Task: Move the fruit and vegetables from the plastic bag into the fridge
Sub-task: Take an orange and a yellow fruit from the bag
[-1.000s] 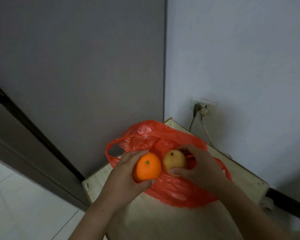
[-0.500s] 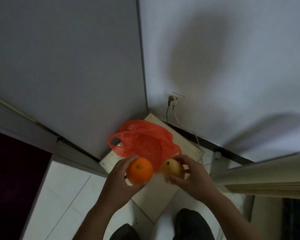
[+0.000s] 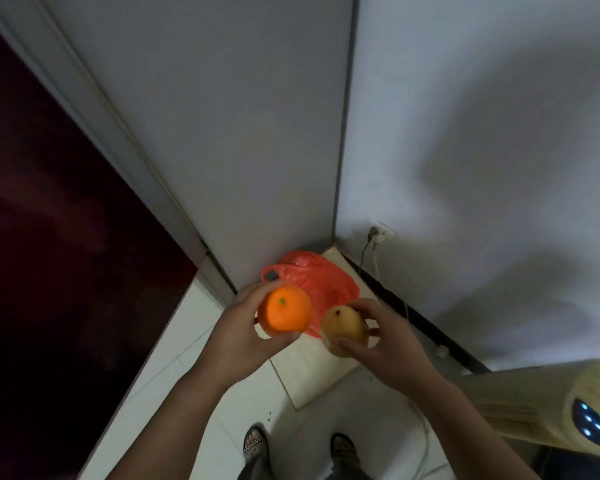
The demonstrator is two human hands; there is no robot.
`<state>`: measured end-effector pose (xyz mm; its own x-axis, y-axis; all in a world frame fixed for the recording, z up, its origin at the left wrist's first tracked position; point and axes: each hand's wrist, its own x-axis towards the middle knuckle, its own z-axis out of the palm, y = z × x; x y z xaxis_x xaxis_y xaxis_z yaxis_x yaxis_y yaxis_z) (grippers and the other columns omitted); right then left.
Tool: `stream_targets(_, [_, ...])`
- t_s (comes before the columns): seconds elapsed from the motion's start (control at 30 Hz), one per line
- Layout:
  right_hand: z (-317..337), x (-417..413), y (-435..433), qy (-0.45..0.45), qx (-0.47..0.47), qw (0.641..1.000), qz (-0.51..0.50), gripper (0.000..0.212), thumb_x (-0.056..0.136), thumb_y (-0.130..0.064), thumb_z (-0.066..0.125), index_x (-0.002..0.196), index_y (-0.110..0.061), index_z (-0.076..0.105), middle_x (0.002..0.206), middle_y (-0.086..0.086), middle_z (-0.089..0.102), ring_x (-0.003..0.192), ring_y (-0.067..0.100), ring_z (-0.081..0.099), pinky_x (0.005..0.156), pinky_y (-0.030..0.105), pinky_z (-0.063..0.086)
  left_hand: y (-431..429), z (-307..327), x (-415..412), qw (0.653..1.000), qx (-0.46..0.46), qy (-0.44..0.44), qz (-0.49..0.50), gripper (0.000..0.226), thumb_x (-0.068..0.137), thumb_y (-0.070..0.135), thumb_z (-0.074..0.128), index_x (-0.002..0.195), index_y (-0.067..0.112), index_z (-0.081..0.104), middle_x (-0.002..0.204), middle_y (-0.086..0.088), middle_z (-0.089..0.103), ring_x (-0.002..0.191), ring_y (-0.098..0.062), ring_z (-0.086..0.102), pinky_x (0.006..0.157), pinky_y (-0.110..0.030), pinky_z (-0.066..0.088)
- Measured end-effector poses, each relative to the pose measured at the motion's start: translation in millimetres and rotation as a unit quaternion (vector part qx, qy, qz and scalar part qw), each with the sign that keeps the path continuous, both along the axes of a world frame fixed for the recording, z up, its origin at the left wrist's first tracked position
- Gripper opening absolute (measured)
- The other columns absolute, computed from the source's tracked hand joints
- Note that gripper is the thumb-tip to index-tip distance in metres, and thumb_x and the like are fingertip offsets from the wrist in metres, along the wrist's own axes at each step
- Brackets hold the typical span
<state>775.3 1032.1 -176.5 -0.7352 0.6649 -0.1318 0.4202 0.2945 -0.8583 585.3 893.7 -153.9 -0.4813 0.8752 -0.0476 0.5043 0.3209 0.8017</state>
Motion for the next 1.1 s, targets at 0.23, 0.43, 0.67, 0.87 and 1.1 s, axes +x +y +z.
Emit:
stream_targets(0.23, [9.1,-15.1,-10.0,0.034,-0.009,0.992,0.125,0.050,0.059,-0.054,0.073,0.104,-0.047,0.052,0.105,-0.026,0.057,0.097,-0.001,0.057,0.080,0.029,0.052,-62.3,10.8,43.1,0.989,0.002,0.013,0.147,0.072,0.065,0.037,0.081,0.120,0.053,0.038,0.122,0.034,0.038,0.109,0.020,0.037,0.073,-0.001,0.041])
stream_targets(0.43, [6.4,-35.8,-53.3,0.028,-0.015,0.969,0.245,0.048,0.066,-0.037,0.080,0.107,-0.037,0.054,0.107,-0.018,0.059,0.095,0.000,0.057,0.073,0.009,0.045,-139.5,8.7,75.4,0.963,-0.036,0.041,0.264,0.073,0.065,0.042,0.079,0.117,0.056,0.031,0.118,0.040,0.030,0.106,0.006,0.040,0.073,-0.002,0.035])
stream_targets(0.67, [14.8,-69.3,-140.2,0.029,-0.021,0.925,0.379,0.048,0.066,-0.040,0.078,0.107,-0.039,0.054,0.110,-0.020,0.058,0.098,-0.001,0.055,0.080,0.021,0.051,-236.4,16.7,103.9,0.914,-0.016,0.050,0.403,0.073,0.066,0.039,0.080,0.120,0.052,0.033,0.124,0.024,0.038,0.112,-0.005,0.041,0.081,-0.013,0.041])
stream_targets(0.87, [26.6,-96.9,-263.4,0.044,-0.006,0.879,0.475,0.046,0.067,-0.042,0.077,0.106,-0.041,0.053,0.112,-0.027,0.053,0.102,-0.009,0.049,0.081,0.014,0.047,-356.2,19.7,124.1,0.869,-0.014,0.052,0.491,0.073,0.066,0.039,0.079,0.121,0.050,0.033,0.124,0.021,0.040,0.112,-0.008,0.043,0.081,-0.017,0.044])
stream_targets(1.1, [27.8,-105.5,-446.4,0.041,-0.011,0.857,0.514,0.047,0.066,-0.043,0.078,0.106,-0.040,0.054,0.109,-0.023,0.055,0.102,-0.006,0.050,0.082,0.019,0.048,-531.2,18.4,134.8,0.837,0.004,0.036,0.546,0.072,0.065,0.034,0.081,0.125,0.042,0.041,0.124,0.018,0.043,0.111,-0.006,0.045,0.075,-0.008,0.042])
